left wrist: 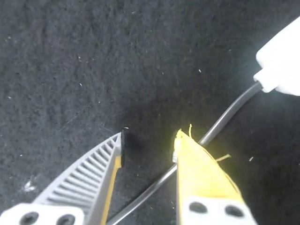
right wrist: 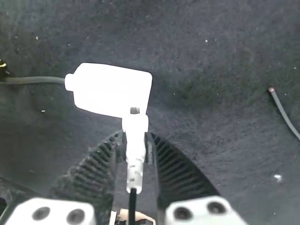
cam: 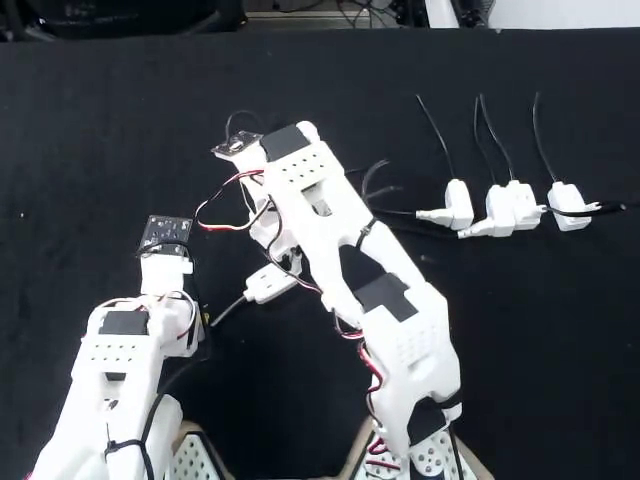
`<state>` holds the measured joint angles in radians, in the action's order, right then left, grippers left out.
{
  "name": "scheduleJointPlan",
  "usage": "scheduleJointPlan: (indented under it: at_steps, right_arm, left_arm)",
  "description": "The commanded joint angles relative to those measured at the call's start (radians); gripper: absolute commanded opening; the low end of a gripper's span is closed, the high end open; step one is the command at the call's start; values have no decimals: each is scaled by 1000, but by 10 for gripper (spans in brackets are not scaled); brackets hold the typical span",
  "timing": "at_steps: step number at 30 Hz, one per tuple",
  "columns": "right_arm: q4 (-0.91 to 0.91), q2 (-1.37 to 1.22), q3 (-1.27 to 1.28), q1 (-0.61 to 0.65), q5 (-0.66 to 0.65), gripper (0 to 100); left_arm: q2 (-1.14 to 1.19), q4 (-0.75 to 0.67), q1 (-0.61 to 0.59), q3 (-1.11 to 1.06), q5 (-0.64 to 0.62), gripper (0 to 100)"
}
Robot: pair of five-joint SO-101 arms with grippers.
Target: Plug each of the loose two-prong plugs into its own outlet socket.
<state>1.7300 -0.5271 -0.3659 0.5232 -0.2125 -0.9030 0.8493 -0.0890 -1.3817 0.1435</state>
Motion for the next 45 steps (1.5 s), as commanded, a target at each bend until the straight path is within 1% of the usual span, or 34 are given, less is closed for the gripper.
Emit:
scheduleJointPlan:
  at_steps: [1,5,9,26,33,41,45]
  right_arm:
    - [5,7,-12,9,11,11]
    - [9,7,-12,9,14,11]
    - [9,7,-12,9,57,11]
    - [-6,5,-12,9,60,11]
    - [-9,-74,-13,26,75,11]
    - [31,-90,-122,26,117,11]
    - [31,-91,-133,26,140,11]
  left_arm:
    - [-14,6,13,2,12,188]
    - [-14,6,13,2,12,188]
    - [-14,6,13,2,12,188]
    - [-14,6,13,2,12,188]
    - [-14,6,13,4,12,188]
    - [-14,6,13,4,12,188]
    - [-14,6,13,4,12,188]
